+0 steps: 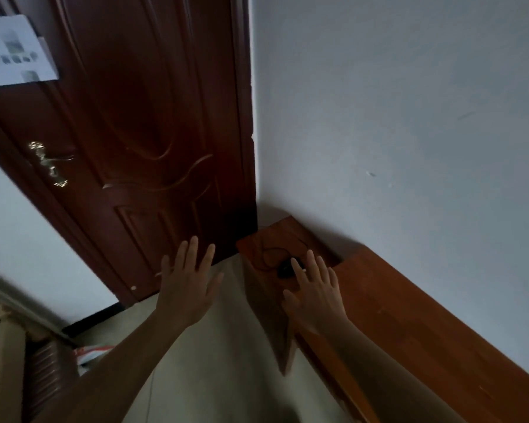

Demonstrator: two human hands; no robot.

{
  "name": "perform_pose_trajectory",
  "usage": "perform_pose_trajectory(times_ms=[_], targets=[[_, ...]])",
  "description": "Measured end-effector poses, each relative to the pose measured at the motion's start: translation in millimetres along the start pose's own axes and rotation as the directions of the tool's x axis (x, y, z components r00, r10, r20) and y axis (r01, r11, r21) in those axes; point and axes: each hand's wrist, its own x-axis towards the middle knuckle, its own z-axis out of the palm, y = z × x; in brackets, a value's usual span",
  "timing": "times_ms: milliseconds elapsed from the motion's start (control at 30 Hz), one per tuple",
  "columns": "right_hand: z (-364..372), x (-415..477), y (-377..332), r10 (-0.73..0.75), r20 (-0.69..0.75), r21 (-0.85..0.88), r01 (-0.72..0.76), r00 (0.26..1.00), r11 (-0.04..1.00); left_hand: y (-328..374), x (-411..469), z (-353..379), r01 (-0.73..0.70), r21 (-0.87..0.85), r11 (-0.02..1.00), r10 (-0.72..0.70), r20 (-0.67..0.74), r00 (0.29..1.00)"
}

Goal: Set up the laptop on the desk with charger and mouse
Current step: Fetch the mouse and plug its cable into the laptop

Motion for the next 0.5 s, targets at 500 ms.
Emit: perform_pose_trajectory(times_ms=[500], targets=[[51.5, 245.0, 43.2, 0.314, 0.047, 0.079, -0.317, 0.948, 0.945, -22.6, 314.7, 61.6, -0.298, 0.128, 0.946, 0.282, 0.131, 0.950]])
